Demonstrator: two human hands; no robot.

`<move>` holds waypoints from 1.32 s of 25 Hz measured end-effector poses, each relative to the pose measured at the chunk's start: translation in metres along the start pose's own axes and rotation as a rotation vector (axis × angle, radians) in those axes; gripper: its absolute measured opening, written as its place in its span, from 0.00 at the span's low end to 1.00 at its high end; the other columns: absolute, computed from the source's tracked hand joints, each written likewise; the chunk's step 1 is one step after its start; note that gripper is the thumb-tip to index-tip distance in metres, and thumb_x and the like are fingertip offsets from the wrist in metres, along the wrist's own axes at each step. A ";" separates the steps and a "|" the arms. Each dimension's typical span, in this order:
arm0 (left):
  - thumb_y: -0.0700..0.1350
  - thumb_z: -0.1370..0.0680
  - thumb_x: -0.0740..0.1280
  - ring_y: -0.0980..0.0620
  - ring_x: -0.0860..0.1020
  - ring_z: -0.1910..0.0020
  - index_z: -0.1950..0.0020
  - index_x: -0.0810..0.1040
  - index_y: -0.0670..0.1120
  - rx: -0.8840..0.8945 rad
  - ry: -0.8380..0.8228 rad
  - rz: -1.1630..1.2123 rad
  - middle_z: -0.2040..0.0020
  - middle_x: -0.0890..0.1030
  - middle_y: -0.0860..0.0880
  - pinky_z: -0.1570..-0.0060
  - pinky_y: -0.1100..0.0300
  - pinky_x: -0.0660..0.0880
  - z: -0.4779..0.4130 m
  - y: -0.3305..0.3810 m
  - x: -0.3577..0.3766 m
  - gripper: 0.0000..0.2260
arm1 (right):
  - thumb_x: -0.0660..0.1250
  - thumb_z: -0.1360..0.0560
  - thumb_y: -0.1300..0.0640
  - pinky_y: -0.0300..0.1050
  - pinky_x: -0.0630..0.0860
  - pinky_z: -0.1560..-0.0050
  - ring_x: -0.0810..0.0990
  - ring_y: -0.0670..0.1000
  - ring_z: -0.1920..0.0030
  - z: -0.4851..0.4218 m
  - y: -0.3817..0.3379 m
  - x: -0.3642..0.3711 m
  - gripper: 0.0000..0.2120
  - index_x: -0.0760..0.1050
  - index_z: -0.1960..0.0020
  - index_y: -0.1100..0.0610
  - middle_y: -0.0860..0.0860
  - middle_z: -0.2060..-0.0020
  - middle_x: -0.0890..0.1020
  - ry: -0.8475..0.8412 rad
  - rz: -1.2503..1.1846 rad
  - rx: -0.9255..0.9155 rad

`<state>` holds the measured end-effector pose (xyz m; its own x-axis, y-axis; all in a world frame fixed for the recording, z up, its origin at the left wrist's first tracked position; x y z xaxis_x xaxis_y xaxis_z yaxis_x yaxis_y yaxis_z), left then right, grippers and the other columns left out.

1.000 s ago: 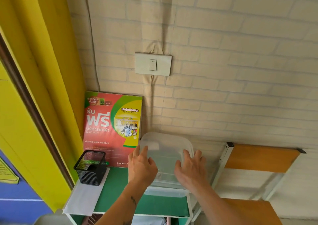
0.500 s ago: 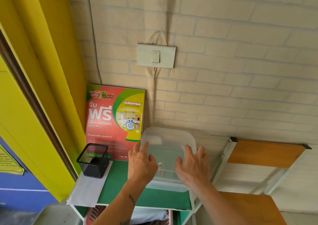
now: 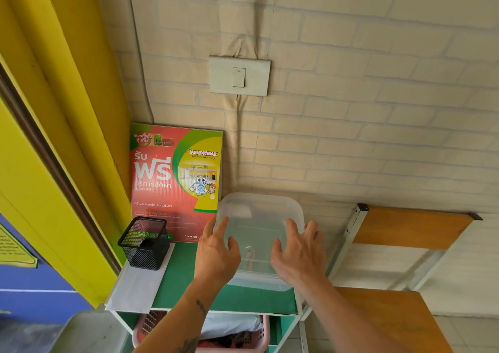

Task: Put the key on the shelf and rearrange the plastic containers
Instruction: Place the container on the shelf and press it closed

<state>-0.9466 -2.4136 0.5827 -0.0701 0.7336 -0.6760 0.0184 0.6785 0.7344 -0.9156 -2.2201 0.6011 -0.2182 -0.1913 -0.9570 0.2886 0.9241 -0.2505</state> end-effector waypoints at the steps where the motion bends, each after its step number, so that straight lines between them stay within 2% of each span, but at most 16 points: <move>1: 0.46 0.21 0.61 0.43 0.64 0.27 0.24 0.64 0.52 -0.001 -0.001 0.009 0.23 0.63 0.46 0.30 0.48 0.66 0.001 0.000 0.001 0.24 | 0.55 0.26 0.38 0.50 0.75 0.51 0.65 0.54 0.47 0.000 0.001 0.002 0.28 0.59 0.29 0.47 0.55 0.42 0.61 -0.005 -0.003 0.001; 5: 0.47 0.21 0.61 0.43 0.63 0.26 0.24 0.62 0.52 -0.019 -0.021 0.004 0.22 0.60 0.46 0.30 0.48 0.66 0.000 0.002 0.005 0.25 | 0.55 0.25 0.38 0.50 0.74 0.47 0.65 0.55 0.44 -0.009 0.006 0.004 0.27 0.59 0.28 0.46 0.55 0.39 0.61 -0.059 -0.036 -0.040; 7: 0.47 0.22 0.61 0.42 0.64 0.28 0.25 0.63 0.52 -0.022 -0.012 -0.098 0.23 0.61 0.45 0.32 0.47 0.67 -0.001 0.004 0.003 0.24 | 0.56 0.25 0.38 0.51 0.73 0.45 0.65 0.56 0.42 -0.016 0.009 0.001 0.28 0.59 0.28 0.46 0.54 0.38 0.60 -0.101 -0.040 -0.063; 10: 0.47 0.24 0.60 0.43 0.63 0.28 0.27 0.64 0.50 0.127 0.034 -0.306 0.23 0.60 0.45 0.32 0.47 0.67 -0.007 0.024 -0.003 0.24 | 0.57 0.25 0.36 0.54 0.72 0.40 0.63 0.58 0.36 -0.022 0.010 -0.003 0.30 0.58 0.27 0.47 0.56 0.33 0.60 -0.116 0.008 -0.113; 11: 0.48 0.24 0.60 0.44 0.62 0.27 0.27 0.64 0.49 0.211 0.021 -0.337 0.23 0.60 0.46 0.31 0.48 0.66 -0.011 0.034 -0.003 0.25 | 0.56 0.25 0.37 0.56 0.70 0.36 0.60 0.60 0.31 -0.022 0.009 -0.003 0.32 0.57 0.25 0.48 0.57 0.28 0.57 -0.123 0.010 -0.137; 13: 0.50 0.23 0.58 0.45 0.58 0.24 0.24 0.60 0.48 0.333 -0.060 -0.395 0.21 0.58 0.46 0.26 0.48 0.61 -0.021 0.046 0.001 0.26 | 0.54 0.22 0.38 0.59 0.56 0.26 0.47 0.61 0.23 -0.020 0.004 0.003 0.33 0.50 0.22 0.49 0.59 0.22 0.45 -0.177 -0.007 -0.186; 15: 0.52 0.21 0.54 0.45 0.51 0.21 0.22 0.54 0.46 0.387 -0.153 -0.505 0.20 0.53 0.44 0.23 0.48 0.52 -0.029 0.046 0.008 0.28 | 0.51 0.21 0.38 0.58 0.43 0.23 0.35 0.58 0.22 -0.020 0.000 0.008 0.35 0.42 0.21 0.50 0.58 0.22 0.35 -0.236 -0.001 -0.226; 17: 0.55 0.19 0.49 0.45 0.43 0.21 0.21 0.48 0.45 0.387 -0.243 -0.607 0.19 0.46 0.44 0.22 0.48 0.45 -0.030 0.036 0.016 0.30 | 0.47 0.21 0.36 0.58 0.39 0.23 0.31 0.57 0.24 -0.021 -0.001 0.013 0.36 0.37 0.21 0.50 0.59 0.24 0.31 -0.273 0.043 -0.249; 20: 0.57 0.20 0.46 0.46 0.41 0.21 0.21 0.47 0.44 0.376 -0.254 -0.626 0.19 0.44 0.43 0.23 0.50 0.41 -0.030 0.024 0.022 0.30 | 0.43 0.23 0.33 0.57 0.38 0.23 0.29 0.57 0.24 -0.022 0.003 0.021 0.38 0.34 0.22 0.50 0.59 0.24 0.30 -0.279 0.100 -0.266; 27: 0.58 0.20 0.43 0.47 0.41 0.21 0.21 0.46 0.45 0.375 -0.247 -0.679 0.19 0.44 0.45 0.22 0.50 0.41 -0.037 0.021 0.028 0.31 | 0.38 0.27 0.30 0.54 0.38 0.24 0.29 0.55 0.24 -0.027 0.007 0.029 0.40 0.35 0.21 0.48 0.56 0.24 0.31 -0.244 0.115 -0.249; 33: 0.57 0.21 0.51 0.46 0.46 0.21 0.21 0.52 0.44 0.352 -0.259 -0.632 0.19 0.50 0.44 0.22 0.50 0.46 -0.034 0.033 0.020 0.31 | 0.45 0.25 0.32 0.56 0.39 0.24 0.31 0.54 0.23 -0.028 0.005 0.023 0.38 0.39 0.21 0.47 0.56 0.22 0.34 -0.325 0.085 -0.238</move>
<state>-0.9812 -2.3776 0.5957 0.0617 0.1581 -0.9855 0.3720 0.9126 0.1697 -0.9454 -2.2103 0.5815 0.1139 -0.1702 -0.9788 0.0606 0.9846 -0.1642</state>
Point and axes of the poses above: each hand's wrist, its own z-axis away from the middle knuckle, its own x-axis out of the palm, y = z × x, the point moved 5 cm from there along -z, towards the middle knuckle
